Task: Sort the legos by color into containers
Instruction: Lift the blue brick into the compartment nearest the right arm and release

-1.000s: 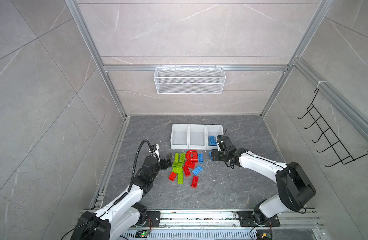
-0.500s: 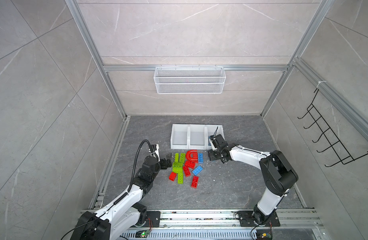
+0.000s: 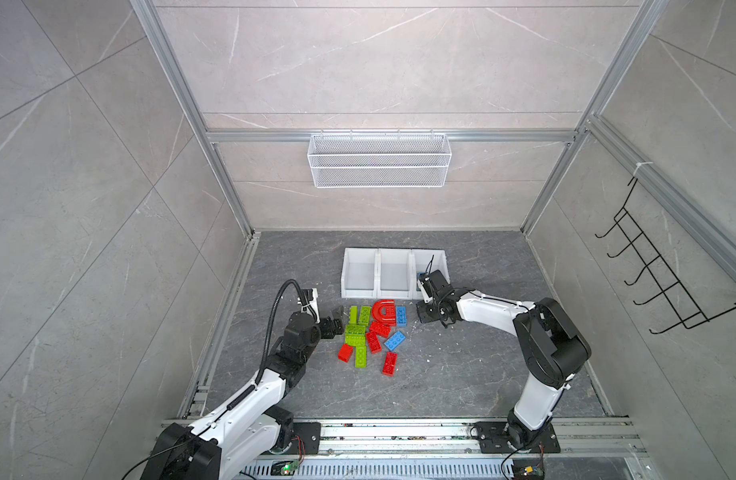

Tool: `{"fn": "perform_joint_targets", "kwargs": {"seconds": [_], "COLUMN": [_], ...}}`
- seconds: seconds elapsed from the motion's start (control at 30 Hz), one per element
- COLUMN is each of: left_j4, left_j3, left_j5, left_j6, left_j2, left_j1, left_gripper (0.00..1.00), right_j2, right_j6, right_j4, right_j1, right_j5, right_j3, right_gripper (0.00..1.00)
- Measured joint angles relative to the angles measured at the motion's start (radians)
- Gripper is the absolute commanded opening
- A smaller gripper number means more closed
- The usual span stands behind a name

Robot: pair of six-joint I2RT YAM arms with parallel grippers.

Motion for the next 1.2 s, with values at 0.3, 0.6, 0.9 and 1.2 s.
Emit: {"fn": "perform_joint_targets", "kwargs": {"seconds": [0.3, 0.6, 0.9, 1.2], "left_j4": [0.0, 0.0, 0.0, 0.002], "left_j3": [0.0, 0.0, 0.0, 0.0], "left_j5": [0.0, 0.0, 0.0, 0.0], "left_j6": [0.0, 0.0, 0.0, 0.0], "left_j2": [-0.004, -0.007, -0.007, -0.015], "left_j1": [0.0, 0.0, 0.0, 0.0], "left_gripper": [0.99, 0.99, 0.99, 0.99], "right_j2": [-0.082, -0.24, -0.192, -0.011], "right_j6": [0.014, 0.014, -0.002, -0.047], "right_j4": [-0.002, -0.033, -0.063, -0.088], "right_j1": [0.0, -0.031, -0.119, -0.158], "right_j5": [0.0, -0.02, -0.051, -0.027], "right_j3": [-0.032, -0.019, 0.144, 0.326], "right_gripper": [0.25, 0.24, 0.24, 0.24]}}
